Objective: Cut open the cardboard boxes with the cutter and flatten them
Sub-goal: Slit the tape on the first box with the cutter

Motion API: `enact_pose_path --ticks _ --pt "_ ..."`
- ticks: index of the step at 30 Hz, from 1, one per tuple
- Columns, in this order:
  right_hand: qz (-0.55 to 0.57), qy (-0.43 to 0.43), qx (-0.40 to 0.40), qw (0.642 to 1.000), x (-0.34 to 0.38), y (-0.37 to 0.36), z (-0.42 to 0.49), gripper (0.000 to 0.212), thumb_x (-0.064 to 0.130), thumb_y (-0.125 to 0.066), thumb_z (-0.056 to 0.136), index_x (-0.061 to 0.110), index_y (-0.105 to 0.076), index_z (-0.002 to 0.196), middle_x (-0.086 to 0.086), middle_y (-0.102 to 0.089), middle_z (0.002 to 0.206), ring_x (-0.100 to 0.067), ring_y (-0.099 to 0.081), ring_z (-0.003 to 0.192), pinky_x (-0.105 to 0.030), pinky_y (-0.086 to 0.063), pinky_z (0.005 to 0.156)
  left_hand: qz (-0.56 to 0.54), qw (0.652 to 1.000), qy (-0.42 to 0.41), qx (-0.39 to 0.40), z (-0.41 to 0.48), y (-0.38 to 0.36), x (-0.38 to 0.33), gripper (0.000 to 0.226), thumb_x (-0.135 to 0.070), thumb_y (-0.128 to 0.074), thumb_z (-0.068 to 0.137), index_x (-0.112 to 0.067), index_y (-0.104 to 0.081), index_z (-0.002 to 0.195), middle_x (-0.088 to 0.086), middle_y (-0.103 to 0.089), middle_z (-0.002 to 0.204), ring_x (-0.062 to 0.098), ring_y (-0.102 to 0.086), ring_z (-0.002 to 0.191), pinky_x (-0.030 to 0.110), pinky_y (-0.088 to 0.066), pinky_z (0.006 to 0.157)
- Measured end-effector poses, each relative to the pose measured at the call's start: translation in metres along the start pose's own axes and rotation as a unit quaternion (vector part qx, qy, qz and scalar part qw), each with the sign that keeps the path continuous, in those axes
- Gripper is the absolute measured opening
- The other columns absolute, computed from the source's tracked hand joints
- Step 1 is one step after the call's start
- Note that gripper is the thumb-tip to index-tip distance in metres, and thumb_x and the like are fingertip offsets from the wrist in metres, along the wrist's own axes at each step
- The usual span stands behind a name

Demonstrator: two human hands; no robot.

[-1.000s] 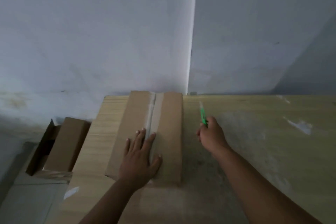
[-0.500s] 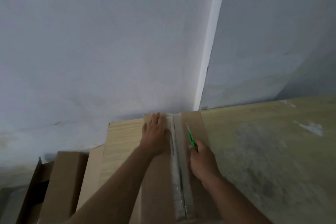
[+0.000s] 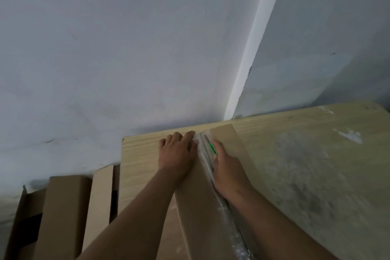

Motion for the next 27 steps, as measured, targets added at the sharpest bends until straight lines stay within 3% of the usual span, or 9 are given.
enact_pose_path --ticks 3,8,13,17,27 --pt "-0.035 0.019 0.021 0.999 0.013 -0.004 0.007 0.058 0.022 -0.034 0.105 0.035 -0.015 0.159 -0.019 -0.061 0.13 -0.036 -0.061 0.112 -0.04 -0.049 0.092 -0.003 1.0 0.009 -0.003 0.002 -0.001 0.002 0.044 -0.052 -0.033 0.107 -0.041 -0.049 0.145 -0.003 -0.061 0.12 0.023 -0.052 0.117 0.041 -0.031 0.101" --pt "-0.066 0.027 0.034 0.997 0.015 -0.009 0.02 0.059 0.029 -0.032 0.106 0.039 -0.007 0.159 -0.02 -0.06 0.131 -0.037 -0.06 0.114 -0.043 -0.049 0.095 0.007 1.0 0.022 -0.011 0.003 -0.004 -0.003 0.042 -0.05 -0.03 0.108 -0.04 -0.051 0.142 -0.004 -0.062 0.122 0.022 -0.051 0.118 0.041 -0.03 0.103" --pt "-0.09 0.024 0.047 0.995 0.017 -0.011 0.034 0.056 0.029 -0.028 0.107 0.033 -0.008 0.16 -0.02 -0.055 0.137 -0.037 -0.057 0.12 -0.044 -0.045 0.1 0.012 0.999 0.036 -0.018 0.004 -0.006 -0.005 0.04 -0.049 -0.03 0.108 -0.04 -0.055 0.138 -0.005 -0.063 0.119 0.022 -0.053 0.115 0.041 -0.03 0.101" --pt "-0.108 0.03 0.051 0.992 0.021 -0.01 0.04 0.057 0.022 -0.028 0.106 0.028 -0.011 0.16 -0.019 -0.057 0.135 -0.036 -0.058 0.119 -0.045 -0.047 0.098 0.023 0.999 0.04 -0.017 0.004 -0.008 -0.005 0.041 -0.048 -0.029 0.109 -0.04 -0.053 0.141 -0.004 -0.063 0.12 0.022 -0.053 0.116 0.041 -0.03 0.101" --pt "-0.166 0.002 0.085 0.982 0.006 -0.01 -0.015 0.06 0.024 -0.027 0.109 0.029 0.004 0.16 -0.017 -0.057 0.131 -0.031 -0.06 0.113 -0.041 -0.048 0.094 0.032 0.999 0.037 0.007 0.005 -0.009 -0.003 0.046 -0.046 -0.026 0.11 -0.039 -0.047 0.15 -0.004 -0.062 0.128 0.021 -0.05 0.122 0.041 -0.028 0.107"
Point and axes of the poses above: each hand's wrist, its own z-axis towards the middle knuckle, its own y-axis out of the back of the hand, x = y × z, the point moved 1 cm from there along z, towards the middle knuckle
